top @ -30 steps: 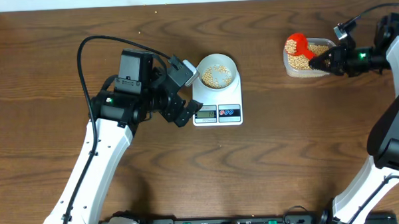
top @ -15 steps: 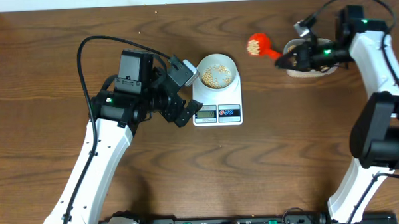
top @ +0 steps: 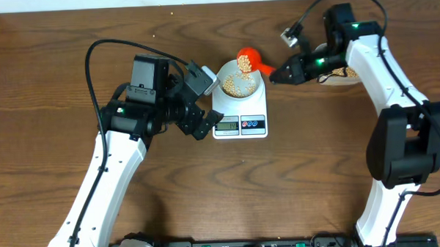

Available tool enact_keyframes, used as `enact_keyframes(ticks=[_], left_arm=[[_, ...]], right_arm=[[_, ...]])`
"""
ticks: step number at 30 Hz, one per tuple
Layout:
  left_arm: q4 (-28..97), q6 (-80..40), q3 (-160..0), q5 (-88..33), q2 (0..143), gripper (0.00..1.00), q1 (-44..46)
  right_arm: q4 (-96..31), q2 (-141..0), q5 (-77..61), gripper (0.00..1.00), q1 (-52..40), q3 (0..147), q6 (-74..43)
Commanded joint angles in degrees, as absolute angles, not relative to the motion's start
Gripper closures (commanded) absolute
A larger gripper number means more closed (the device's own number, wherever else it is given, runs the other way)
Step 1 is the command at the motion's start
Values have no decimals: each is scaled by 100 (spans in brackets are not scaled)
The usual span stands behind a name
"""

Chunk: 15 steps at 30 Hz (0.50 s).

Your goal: Scoop item into bowl and weigh 50g on scale

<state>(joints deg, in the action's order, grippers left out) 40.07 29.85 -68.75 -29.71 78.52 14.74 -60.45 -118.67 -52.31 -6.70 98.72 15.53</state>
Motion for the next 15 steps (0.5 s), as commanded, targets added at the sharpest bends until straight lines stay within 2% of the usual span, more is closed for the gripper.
enact_keyframes(ticks=[1,15], left_arm=[[4007,3017,-6847,-3044,7852,2,1481],[4007,3017,-6847,-3044,7852,2,1481]], right_arm=[[-6023,-11935,-4709,98,-834,9939,1636],[-5966,-11793,-3708,99,-1343,10077,1872]])
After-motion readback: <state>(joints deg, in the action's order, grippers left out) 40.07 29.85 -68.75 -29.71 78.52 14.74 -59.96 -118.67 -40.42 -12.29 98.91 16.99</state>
